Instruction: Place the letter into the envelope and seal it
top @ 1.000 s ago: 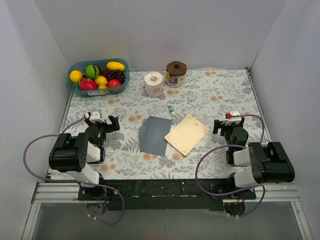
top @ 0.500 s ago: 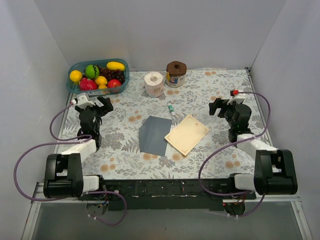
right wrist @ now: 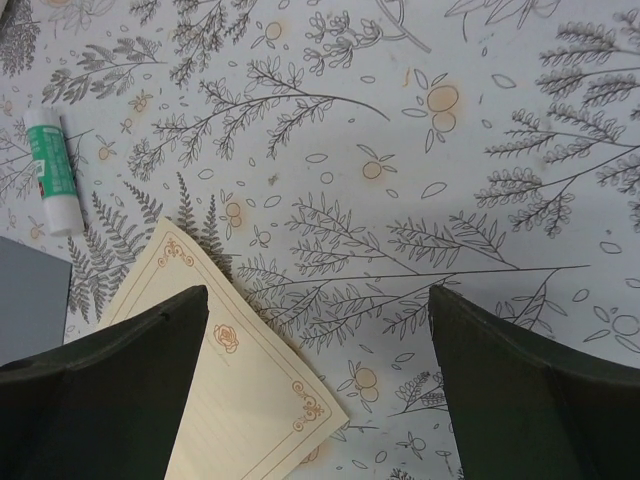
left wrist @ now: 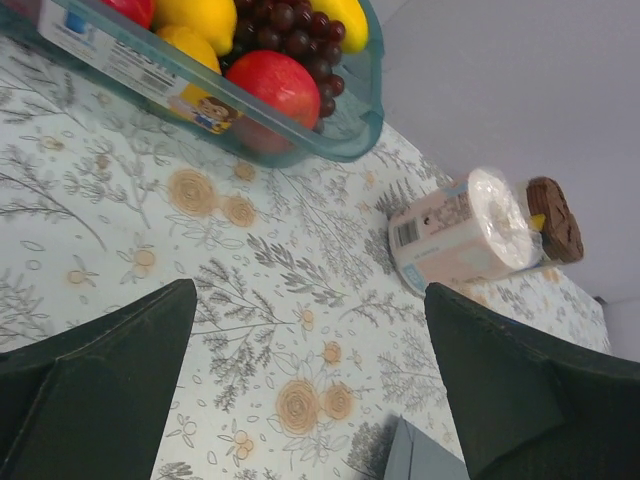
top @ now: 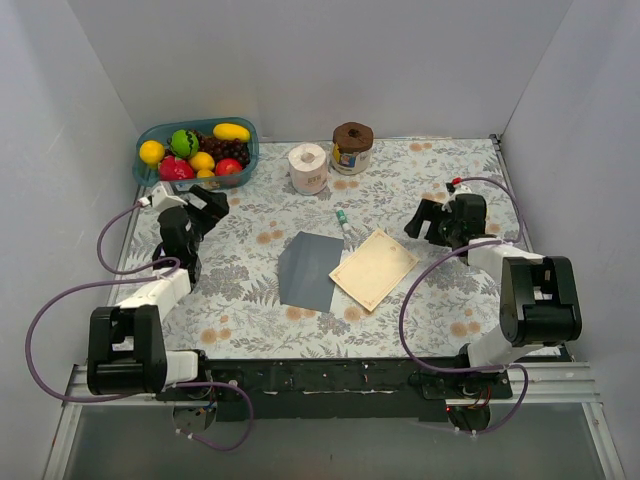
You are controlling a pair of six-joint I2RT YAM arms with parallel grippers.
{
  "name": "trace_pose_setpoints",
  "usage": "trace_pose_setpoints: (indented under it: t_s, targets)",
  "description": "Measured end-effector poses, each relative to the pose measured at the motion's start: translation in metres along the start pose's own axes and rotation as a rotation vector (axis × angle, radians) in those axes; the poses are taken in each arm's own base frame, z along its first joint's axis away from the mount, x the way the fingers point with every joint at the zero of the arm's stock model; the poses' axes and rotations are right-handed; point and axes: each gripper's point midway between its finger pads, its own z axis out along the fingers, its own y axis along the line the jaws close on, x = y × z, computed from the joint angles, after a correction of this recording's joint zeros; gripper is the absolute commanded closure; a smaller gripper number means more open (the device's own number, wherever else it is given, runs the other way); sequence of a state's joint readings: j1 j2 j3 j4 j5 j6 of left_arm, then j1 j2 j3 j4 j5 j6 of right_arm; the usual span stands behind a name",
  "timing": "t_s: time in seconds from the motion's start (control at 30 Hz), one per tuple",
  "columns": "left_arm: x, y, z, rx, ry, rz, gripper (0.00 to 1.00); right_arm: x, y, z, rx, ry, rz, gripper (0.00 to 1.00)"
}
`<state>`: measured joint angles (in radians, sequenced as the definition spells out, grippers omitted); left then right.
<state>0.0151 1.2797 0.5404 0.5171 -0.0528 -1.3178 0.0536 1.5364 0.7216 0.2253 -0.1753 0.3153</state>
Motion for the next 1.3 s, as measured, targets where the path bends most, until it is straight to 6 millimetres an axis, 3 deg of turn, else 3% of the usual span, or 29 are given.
trace_pose_setpoints:
  t_s: [0.2,0.27,0.43,0.5,0.73,0.93,1.3]
  targets:
    - [0.022,-0.032,0.010,0.105,0.135,-0.017,0.02,0.025,0.008,0.002,-0.051,0.098,0.066,0.02]
    - [0.035,-0.051,0.006,0.145,0.175,0.012,0.02,0.029,0.010,0.000,-0.064,0.107,0.079,0.02]
    - [0.087,-0.129,-0.023,0.322,0.308,0.124,0.02,0.040,0.011,-0.008,-0.065,0.125,0.106,0.02]
    - [0.103,-0.144,-0.034,0.365,0.346,0.144,0.02,0.044,0.010,-0.013,-0.061,0.123,0.111,0.02]
    - [0.168,-0.137,-0.045,0.350,0.505,0.210,0.02,0.050,0.006,-0.027,-0.027,0.100,0.125,0.02]
    - [0.223,-0.140,-0.072,0.362,0.659,0.272,0.02,0.045,0.001,-0.044,0.013,0.030,0.112,0.02]
    - [0.244,-0.165,-0.090,0.404,0.730,0.298,0.06,0.033,0.004,-0.061,0.015,-0.054,0.110,0.02]
